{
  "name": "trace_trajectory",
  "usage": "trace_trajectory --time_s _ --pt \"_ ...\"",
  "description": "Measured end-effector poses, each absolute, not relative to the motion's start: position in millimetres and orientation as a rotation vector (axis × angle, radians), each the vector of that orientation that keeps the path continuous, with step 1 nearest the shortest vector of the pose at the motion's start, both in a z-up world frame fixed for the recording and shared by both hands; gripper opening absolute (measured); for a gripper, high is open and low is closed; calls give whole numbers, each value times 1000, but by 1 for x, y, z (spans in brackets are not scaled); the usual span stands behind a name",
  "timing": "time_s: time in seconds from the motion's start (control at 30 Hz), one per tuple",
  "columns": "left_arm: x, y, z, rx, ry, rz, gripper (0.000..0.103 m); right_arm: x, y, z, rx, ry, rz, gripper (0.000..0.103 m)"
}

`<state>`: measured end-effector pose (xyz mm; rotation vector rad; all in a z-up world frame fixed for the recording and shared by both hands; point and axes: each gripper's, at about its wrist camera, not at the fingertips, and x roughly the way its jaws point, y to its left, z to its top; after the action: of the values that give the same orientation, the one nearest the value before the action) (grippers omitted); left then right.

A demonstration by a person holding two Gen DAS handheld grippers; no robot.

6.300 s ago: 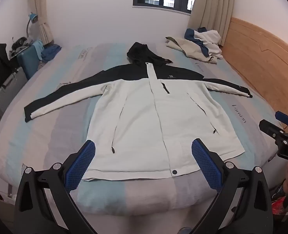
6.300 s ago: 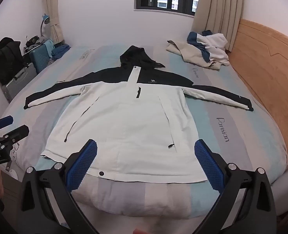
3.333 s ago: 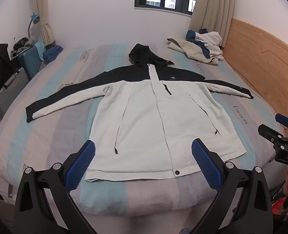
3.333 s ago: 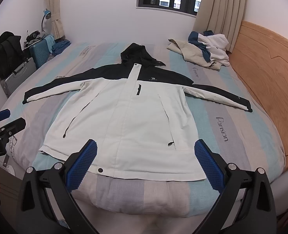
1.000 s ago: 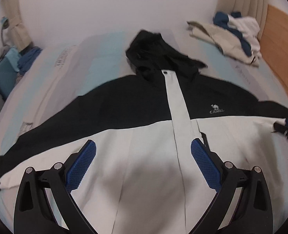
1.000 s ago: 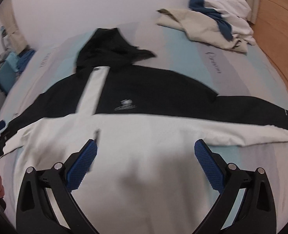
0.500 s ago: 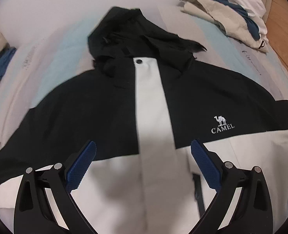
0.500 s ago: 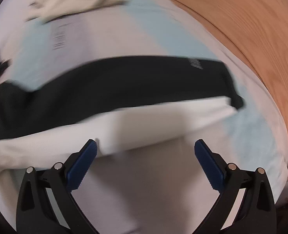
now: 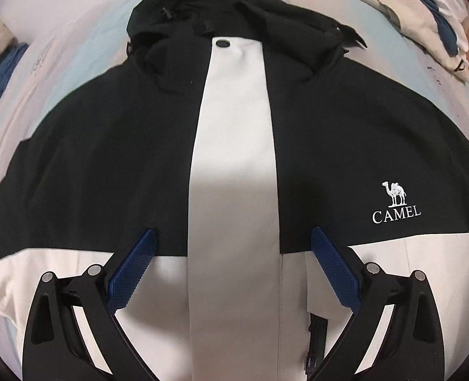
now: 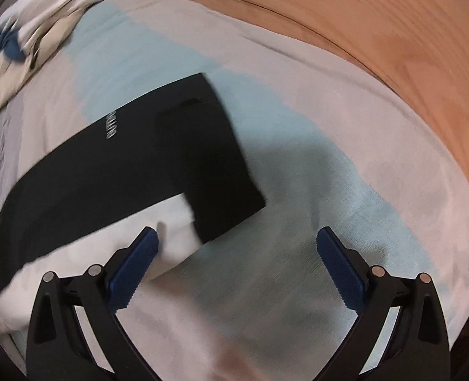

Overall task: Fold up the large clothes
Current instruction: 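Reach the right tool to the black sleeve cuff and grasp it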

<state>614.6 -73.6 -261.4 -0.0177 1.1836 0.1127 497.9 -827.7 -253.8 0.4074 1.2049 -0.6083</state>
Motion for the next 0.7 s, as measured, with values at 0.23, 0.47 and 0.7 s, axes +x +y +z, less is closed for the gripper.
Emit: trace_trajectory --time_s 0.23,0.47,0.7 --pt "615 -71 -264 -34 1180 112 98 496 -839 -253 571 1153 -623 86" --pt "611 -71 -265 -29 1174 121 98 485 -845 -249 683 1152 -633 61" --pt "611 -74 -266 -22 1170 134 98 494 -846 -246 696 1162 -627 48"
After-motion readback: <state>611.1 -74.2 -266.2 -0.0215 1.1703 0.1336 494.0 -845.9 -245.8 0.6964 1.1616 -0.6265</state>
